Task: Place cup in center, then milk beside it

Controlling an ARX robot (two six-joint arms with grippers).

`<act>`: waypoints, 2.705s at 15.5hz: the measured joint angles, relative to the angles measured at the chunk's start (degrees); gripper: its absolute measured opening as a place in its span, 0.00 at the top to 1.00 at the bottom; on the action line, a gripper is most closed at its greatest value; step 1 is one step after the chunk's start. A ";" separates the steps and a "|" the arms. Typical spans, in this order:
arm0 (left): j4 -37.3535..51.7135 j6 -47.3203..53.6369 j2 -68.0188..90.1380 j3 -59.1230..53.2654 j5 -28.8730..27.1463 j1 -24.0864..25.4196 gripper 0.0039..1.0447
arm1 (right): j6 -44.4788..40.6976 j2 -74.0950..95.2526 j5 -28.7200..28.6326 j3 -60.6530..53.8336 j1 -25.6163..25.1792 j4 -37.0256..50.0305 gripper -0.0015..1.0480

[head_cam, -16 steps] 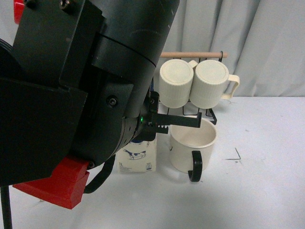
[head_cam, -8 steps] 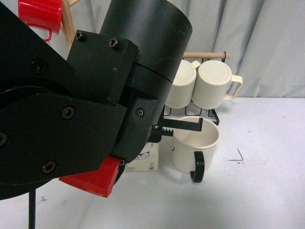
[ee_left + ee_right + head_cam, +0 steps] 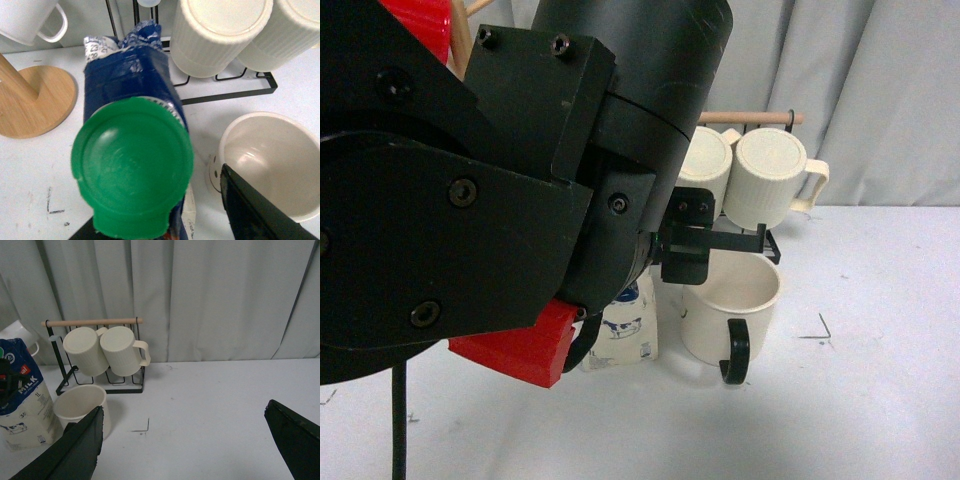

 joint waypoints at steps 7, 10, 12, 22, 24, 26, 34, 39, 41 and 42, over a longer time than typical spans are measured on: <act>-4.26 -1.57 -14.16 -2.29 7.58 2.75 0.06 | 0.00 0.00 -0.02 0.00 0.00 0.00 0.06; -3.82 -1.46 -23.63 -3.78 8.79 5.99 0.06 | 0.00 0.00 -0.02 0.00 0.00 0.00 0.06; 12.37 6.49 -31.32 -13.62 0.33 9.20 0.24 | 0.00 0.00 -0.02 0.00 0.00 -0.04 0.06; 11.56 13.94 -68.22 -48.02 19.28 32.39 0.99 | 0.00 0.00 0.00 0.00 0.00 -0.02 0.06; 9.42 13.97 -72.43 -50.80 24.37 37.75 0.99 | 0.00 0.00 0.00 0.00 0.00 0.00 0.06; 7.37 13.97 -76.89 -52.54 24.92 37.77 0.99 | 0.00 0.00 0.00 0.00 0.00 0.00 0.06; -0.94 13.97 -89.94 -56.57 24.90 37.79 0.99 | 0.00 0.00 0.00 0.00 0.00 -0.02 0.06; -6.32 13.97 -95.36 -56.57 24.92 37.79 0.99 | 0.00 0.00 0.00 0.00 0.00 0.00 0.06; -8.11 13.97 -97.11 -56.57 24.94 37.79 0.99 | 0.00 0.00 0.00 0.00 0.00 -0.02 0.06; -9.29 13.97 -98.25 -56.57 24.92 37.79 0.99 | 0.00 0.00 0.00 0.00 0.00 0.00 0.06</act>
